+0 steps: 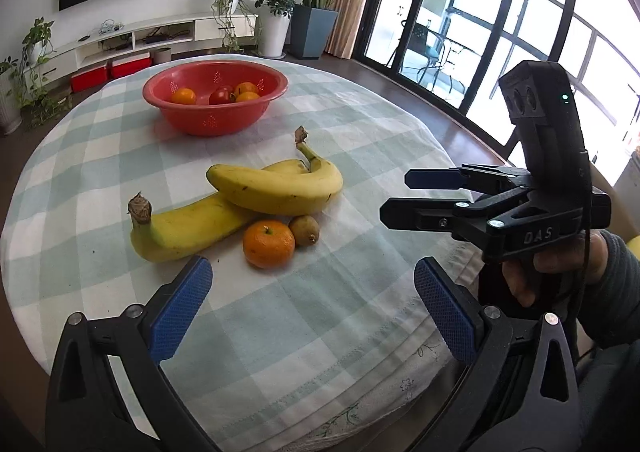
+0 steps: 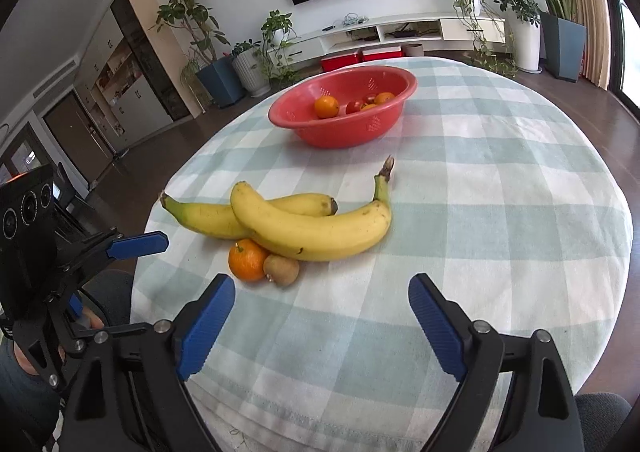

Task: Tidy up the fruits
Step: 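Withdraw both tools from the bowl back toward the remaining fruit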

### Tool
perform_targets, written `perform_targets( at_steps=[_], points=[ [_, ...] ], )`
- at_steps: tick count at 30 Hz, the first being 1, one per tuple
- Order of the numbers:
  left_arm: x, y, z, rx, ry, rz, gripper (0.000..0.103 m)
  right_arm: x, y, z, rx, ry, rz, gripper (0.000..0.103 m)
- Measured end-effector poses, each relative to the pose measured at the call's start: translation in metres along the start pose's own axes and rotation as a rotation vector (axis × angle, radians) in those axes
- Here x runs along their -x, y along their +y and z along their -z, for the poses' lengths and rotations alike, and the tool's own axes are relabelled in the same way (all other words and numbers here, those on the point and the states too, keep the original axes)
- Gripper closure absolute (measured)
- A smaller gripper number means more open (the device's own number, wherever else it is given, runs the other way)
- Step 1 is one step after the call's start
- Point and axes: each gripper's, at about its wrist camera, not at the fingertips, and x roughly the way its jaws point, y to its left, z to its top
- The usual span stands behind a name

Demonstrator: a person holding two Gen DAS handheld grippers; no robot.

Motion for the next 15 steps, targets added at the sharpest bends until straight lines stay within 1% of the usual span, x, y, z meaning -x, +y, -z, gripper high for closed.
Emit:
perform_targets(
  at_steps=[2,4,5,6,8,11,12,13,14,15],
  points=[
    [-0.01,-0.001,0.001,0.012,0.029,-0.034,0.001,0.001,0.001,0.003,-0.015,0.001,-0.009,0.012],
    [-0.027,0.01,-0.007,0.055,0.09,-0.108,0.001,0.002,0.001,0.005,-0.02,-0.005,-0.007,0.012],
    [-0.032,0.014,-0.009,0.075,0.102,-0.139,0.001,0.002,0.001,0.006,-0.02,-0.007,-0.003,0.012],
    [-0.035,0.016,-0.009,0.08,0.097,-0.155,0.001,0.003,0.001,0.007,-0.02,-0.008,-0.001,0.012],
    [-0.038,0.022,-0.014,0.069,0.079,-0.176,0.001,0.004,0.0,0.007,-0.023,-0.012,0.003,0.012],
    [-0.045,0.02,-0.018,0.024,0.085,-0.143,0.002,0.003,-0.001,0.008,-0.018,-0.01,0.009,0.012],
    [-0.048,0.019,-0.019,0.008,0.087,-0.126,0.006,0.003,-0.001,0.008,-0.017,-0.011,0.009,0.013],
    [-0.051,0.018,-0.02,-0.002,0.093,-0.112,0.017,0.003,-0.001,0.008,-0.017,-0.01,0.009,0.014],
    [-0.055,0.018,-0.022,-0.004,0.106,-0.103,0.025,0.002,-0.002,0.008,-0.015,-0.009,0.009,0.015],
    [-0.059,0.019,-0.023,-0.002,0.12,-0.095,0.04,0.002,-0.002,0.008,-0.012,-0.007,0.007,0.016]
  ],
)
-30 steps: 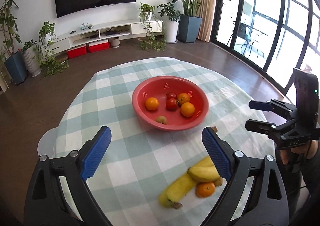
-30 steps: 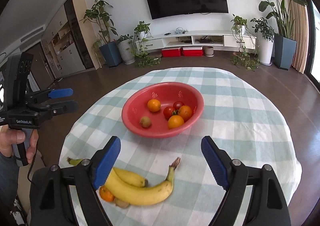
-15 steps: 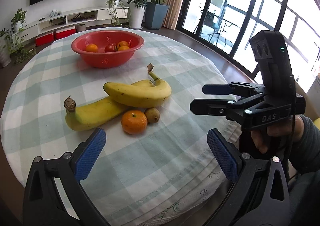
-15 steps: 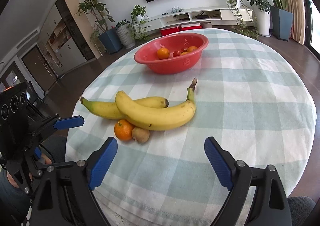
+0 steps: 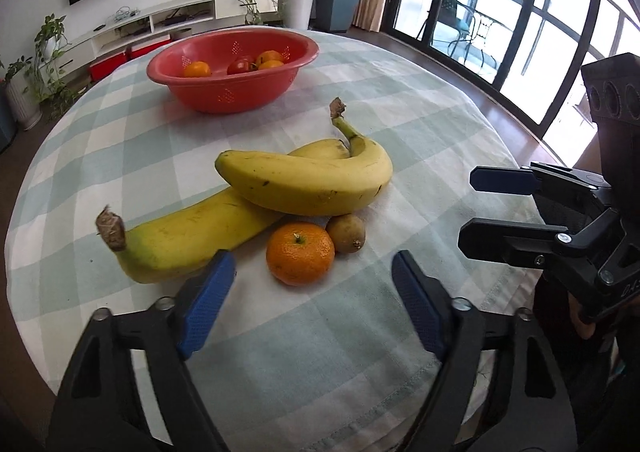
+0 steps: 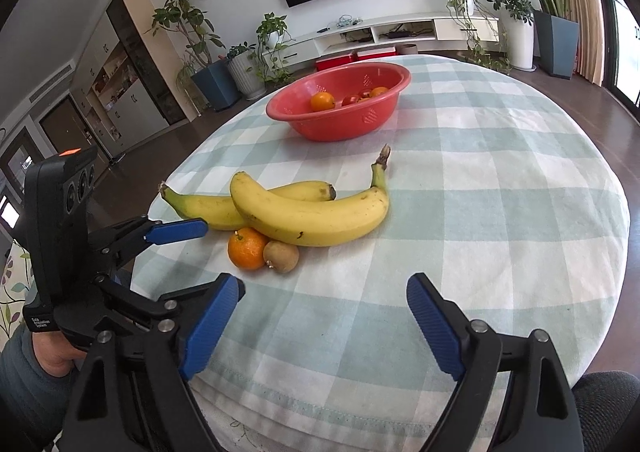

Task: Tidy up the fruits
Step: 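Withdraw both tools from the bowl back toward the remaining fruit, then grasp the last orange with the left tool while the right tool grasps the kiwi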

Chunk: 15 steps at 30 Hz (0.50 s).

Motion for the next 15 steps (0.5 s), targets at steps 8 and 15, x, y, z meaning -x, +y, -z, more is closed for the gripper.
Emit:
perform_targets(
  at_steps=[8,15],
  points=[
    [-0.015,0.005,-0.008,-0.034,0.027,0.012,0.049,-0.001,0.0,0.001,0.008,0.003,-0.003,0.018],
    [-0.023,0.008,-0.011,-0.074,0.061,0.058,0.056,-0.001,0.004,0.002,0.018,0.013,-0.011,0.02]
  ],
)
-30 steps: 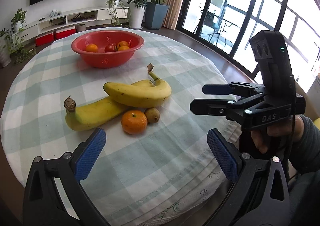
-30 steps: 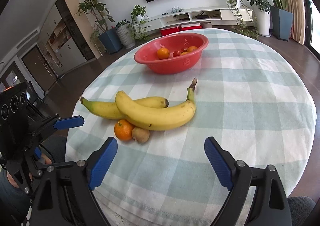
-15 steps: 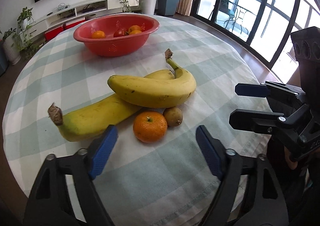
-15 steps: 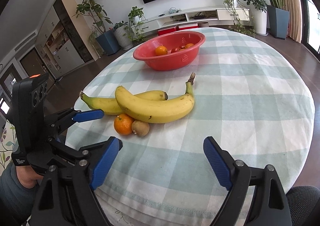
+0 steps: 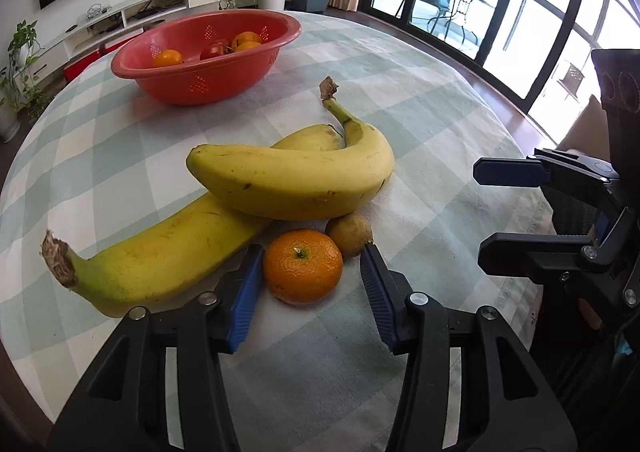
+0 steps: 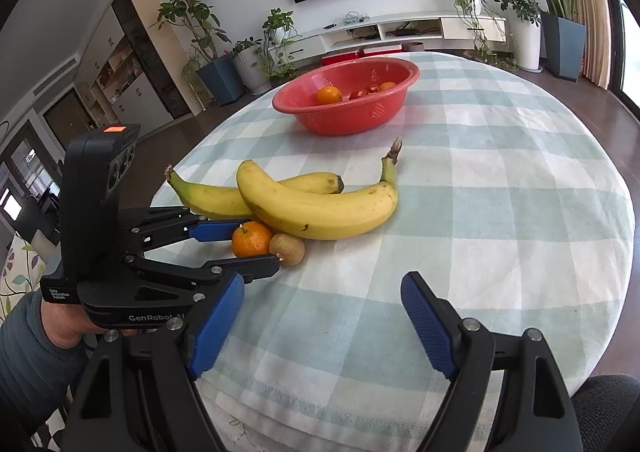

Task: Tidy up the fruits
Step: 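Grasp the last orange with the left tool while the right tool grasps the kiwi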

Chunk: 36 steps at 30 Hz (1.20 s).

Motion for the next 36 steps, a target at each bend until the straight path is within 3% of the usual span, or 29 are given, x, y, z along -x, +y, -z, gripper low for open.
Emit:
perform_targets(
  at_steps=[11,15,21,27,29,36],
  points=[
    [-0.007,0.003,-0.001,-0.014,0.024,0.028,0.057,-0.004,0.004,0.001,0.011,0.022,0.004,0.02],
    [-0.005,0.007,0.002,-0.003,0.021,0.026,0.067,-0.009,0.005,0.0,0.016,0.039,0.012,0.022],
    [-0.003,0.01,0.003,0.013,0.015,0.035,0.067,-0.019,0.011,-0.005,0.037,0.059,0.024,0.024],
    [0.012,0.017,0.012,0.075,-0.003,0.033,0.067,-0.039,0.018,-0.01,0.078,0.095,0.044,0.03],
    [0.018,0.019,0.015,0.1,-0.009,0.027,0.067,-0.048,0.021,-0.01,0.089,0.115,0.051,0.036],
    [0.032,0.024,0.028,0.177,-0.031,-0.013,0.067,-0.063,0.033,-0.013,0.116,0.119,0.06,0.039]
  ],
)
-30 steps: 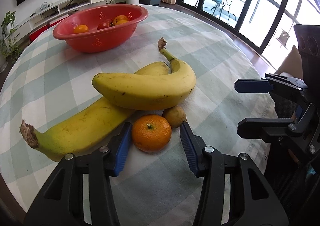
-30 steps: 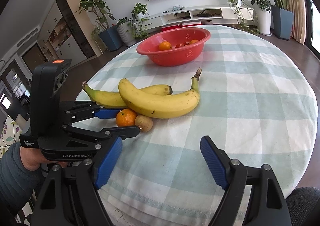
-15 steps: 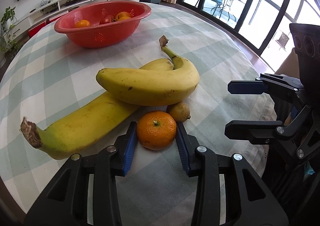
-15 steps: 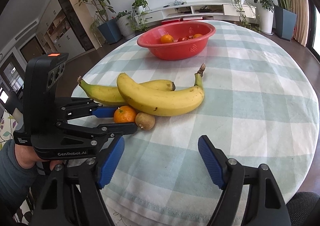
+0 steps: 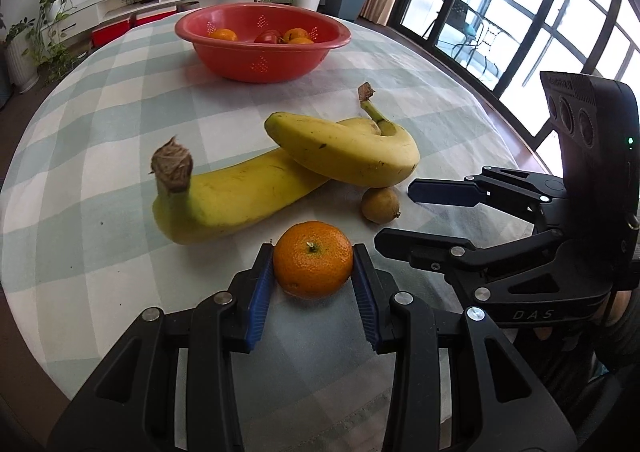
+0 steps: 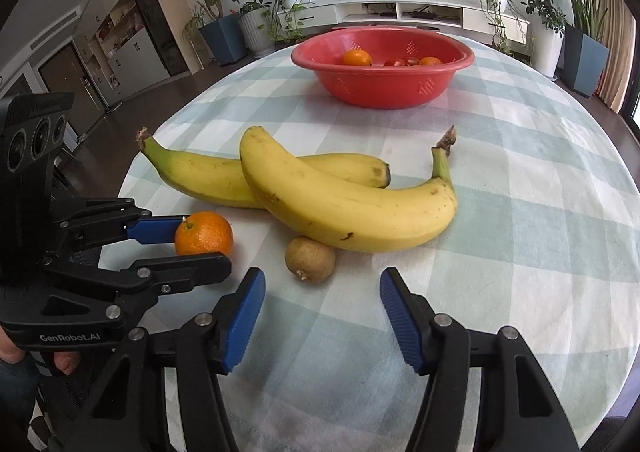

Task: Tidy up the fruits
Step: 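Grasp the last orange with the left tool while the right tool grasps the kiwi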

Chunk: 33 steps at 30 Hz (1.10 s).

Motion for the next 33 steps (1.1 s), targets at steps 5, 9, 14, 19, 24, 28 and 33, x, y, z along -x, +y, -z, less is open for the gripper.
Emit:
perform_targets(
  at_steps=[5,9,14,19,24,28,33],
  points=[
    [0.003,0.001,0.005,0.022,-0.012,-0.031,0.067,-0.008,0.008,-0.005,0.029,-0.002,0.036,0.041],
    [0.004,0.003,0.006,0.031,-0.02,-0.038,0.067,-0.011,0.01,-0.008,0.033,0.004,0.063,0.044],
    [0.002,0.004,0.007,0.033,-0.022,-0.047,0.067,-0.013,0.011,-0.009,0.038,0.004,0.105,0.051],
    [0.001,0.003,0.007,0.029,-0.017,-0.049,0.067,-0.012,0.012,-0.008,0.037,0.004,0.123,0.057],
    [-0.001,0.003,0.007,0.03,-0.016,-0.053,0.067,-0.011,0.013,-0.007,0.046,0.006,0.134,0.061],
    [-0.001,0.003,0.008,0.03,-0.017,-0.054,0.067,-0.011,0.014,-0.005,0.055,0.009,0.136,0.069],
    [-0.001,0.003,0.008,0.026,-0.018,-0.056,0.067,-0.008,0.016,-0.003,0.058,0.017,0.119,0.076]
  ],
)
